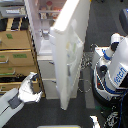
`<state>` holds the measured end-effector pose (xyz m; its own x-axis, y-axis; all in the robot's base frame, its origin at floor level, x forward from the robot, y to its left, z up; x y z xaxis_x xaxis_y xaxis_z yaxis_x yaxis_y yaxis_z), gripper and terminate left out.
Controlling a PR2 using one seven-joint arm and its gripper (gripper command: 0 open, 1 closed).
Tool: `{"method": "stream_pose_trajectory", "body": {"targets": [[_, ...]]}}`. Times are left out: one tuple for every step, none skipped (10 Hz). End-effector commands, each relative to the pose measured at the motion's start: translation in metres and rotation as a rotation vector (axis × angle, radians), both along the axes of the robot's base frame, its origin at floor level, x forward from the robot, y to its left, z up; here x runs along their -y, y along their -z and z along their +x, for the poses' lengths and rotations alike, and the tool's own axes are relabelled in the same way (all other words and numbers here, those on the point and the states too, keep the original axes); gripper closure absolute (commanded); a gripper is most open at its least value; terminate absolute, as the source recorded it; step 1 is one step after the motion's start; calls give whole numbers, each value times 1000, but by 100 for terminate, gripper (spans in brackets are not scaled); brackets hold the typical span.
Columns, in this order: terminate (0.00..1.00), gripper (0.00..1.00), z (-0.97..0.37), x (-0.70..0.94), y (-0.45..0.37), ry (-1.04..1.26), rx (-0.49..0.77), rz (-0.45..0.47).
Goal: Opening the fridge
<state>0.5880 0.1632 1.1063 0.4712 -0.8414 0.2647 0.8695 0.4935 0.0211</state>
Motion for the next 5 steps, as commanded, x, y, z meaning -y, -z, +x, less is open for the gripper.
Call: {"method": "stream_pose_trajectory", "body": {"targets": [[0, 0, -530, -41, -304, 826, 94, -51], [0, 0, -492, -42, -296, 763, 71, -72], [0, 0, -432, -44, -276, 637, 70, -92], [0, 0, -308, -59, -216, 318, 87, -84], [0, 0, -256, -72, -183, 153, 76, -83]]}}
